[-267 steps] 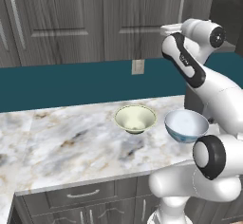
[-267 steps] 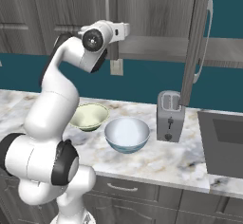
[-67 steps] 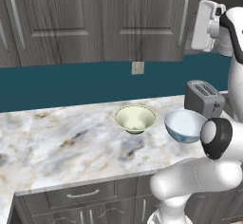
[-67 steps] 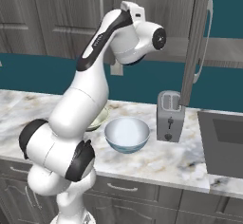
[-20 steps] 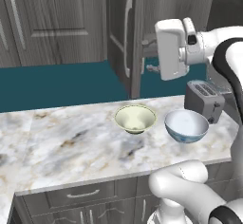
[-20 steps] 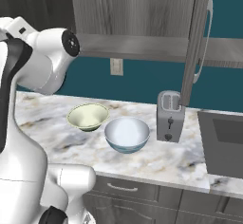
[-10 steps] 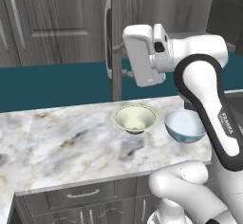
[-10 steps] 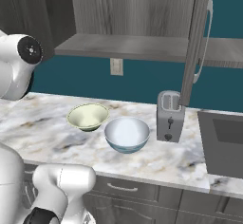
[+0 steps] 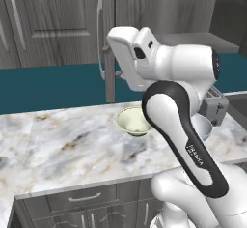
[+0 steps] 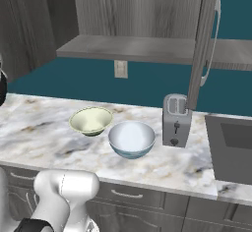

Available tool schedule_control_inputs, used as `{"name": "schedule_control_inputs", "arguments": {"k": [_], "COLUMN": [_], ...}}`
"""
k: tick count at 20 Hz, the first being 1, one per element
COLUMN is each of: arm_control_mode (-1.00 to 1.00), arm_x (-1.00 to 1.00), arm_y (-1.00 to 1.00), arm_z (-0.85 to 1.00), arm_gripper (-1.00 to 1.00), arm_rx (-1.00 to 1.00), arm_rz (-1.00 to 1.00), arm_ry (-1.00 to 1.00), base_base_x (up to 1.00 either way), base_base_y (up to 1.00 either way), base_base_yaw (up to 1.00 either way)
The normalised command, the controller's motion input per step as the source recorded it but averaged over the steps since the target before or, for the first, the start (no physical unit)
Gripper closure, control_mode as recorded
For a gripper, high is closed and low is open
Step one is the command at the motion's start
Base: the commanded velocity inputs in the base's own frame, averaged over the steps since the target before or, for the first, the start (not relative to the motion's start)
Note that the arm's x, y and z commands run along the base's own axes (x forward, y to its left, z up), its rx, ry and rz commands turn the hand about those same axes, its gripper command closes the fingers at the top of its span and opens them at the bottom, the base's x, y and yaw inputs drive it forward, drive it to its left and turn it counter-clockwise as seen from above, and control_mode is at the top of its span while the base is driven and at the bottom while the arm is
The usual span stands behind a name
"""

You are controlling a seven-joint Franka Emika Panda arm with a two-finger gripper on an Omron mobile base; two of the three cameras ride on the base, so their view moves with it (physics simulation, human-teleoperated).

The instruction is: Open the cabinet. Pick the bowls from the counter and place them in the cabinet. Then close the cabinet.

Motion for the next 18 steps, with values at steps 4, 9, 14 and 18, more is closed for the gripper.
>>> {"name": "schedule_control_inputs", "arguments": {"k": [4,9,14,18], "arm_control_mode": [-1.00,-1.00,-1.00,-1.00], "arm_x": [0.20,-0.22,-0.62,-0.81], "arm_y": [0.03,-0.17,-0.19,0.00], "arm_z": [-0.04,0.13,0.50,0.61], "arm_gripper": [-1.00,-1.00,-1.00,-1.00], "arm_rx": [0.00,0.00,0.00,0.00], "arm_rz": [-0.11,-0.11,-0.05,0.00], "arm_ry": [0.00,-0.02,-0.06,-0.15], "base_base_x": [0.00,0.00,0.00,0.00], "base_base_y": [0.00,0.00,0.00,0.00], "base_base_yaw": [0.00,0.00,0.00,0.00]}}
